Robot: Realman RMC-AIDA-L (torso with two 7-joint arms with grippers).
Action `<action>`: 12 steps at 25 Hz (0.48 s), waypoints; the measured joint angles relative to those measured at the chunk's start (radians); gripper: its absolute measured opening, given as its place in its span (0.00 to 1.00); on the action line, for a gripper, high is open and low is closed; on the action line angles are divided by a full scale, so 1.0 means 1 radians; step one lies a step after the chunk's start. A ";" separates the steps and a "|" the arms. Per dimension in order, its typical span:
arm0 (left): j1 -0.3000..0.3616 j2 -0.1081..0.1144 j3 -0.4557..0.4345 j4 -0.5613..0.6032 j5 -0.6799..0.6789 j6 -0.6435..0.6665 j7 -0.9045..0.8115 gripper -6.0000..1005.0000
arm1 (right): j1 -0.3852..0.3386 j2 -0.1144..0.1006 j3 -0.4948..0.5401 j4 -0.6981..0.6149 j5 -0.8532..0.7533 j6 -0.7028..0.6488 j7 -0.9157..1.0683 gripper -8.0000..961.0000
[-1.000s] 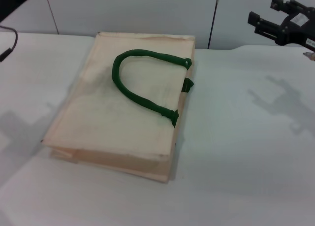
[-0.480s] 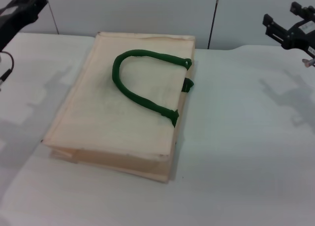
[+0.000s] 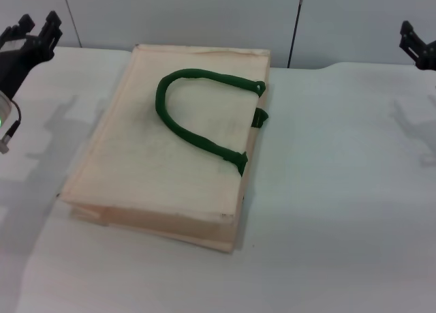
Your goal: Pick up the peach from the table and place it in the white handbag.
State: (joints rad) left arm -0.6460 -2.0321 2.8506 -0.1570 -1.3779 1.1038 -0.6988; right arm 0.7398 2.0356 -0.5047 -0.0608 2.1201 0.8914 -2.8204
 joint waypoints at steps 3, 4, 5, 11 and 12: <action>0.017 0.000 0.000 0.046 -0.035 -0.005 0.110 0.55 | 0.001 0.000 0.000 0.001 0.007 -0.013 -0.001 0.83; 0.022 -0.001 0.000 0.057 -0.042 -0.005 0.142 0.55 | 0.000 0.000 0.000 0.001 0.008 -0.015 -0.001 0.82; 0.022 -0.001 0.000 0.057 -0.042 -0.005 0.142 0.55 | -0.001 0.000 0.000 0.001 0.008 -0.016 -0.001 0.82; 0.033 -0.002 0.000 0.096 -0.071 -0.007 0.233 0.55 | -0.006 0.000 0.002 0.003 0.009 -0.019 -0.001 0.83; 0.034 -0.002 0.000 0.097 -0.071 -0.007 0.232 0.55 | -0.007 0.000 0.002 0.003 0.009 -0.019 -0.001 0.83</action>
State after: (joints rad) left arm -0.6125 -2.0341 2.8501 -0.0597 -1.4490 1.0969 -0.4664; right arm 0.7327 2.0356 -0.5023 -0.0573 2.1295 0.8723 -2.8216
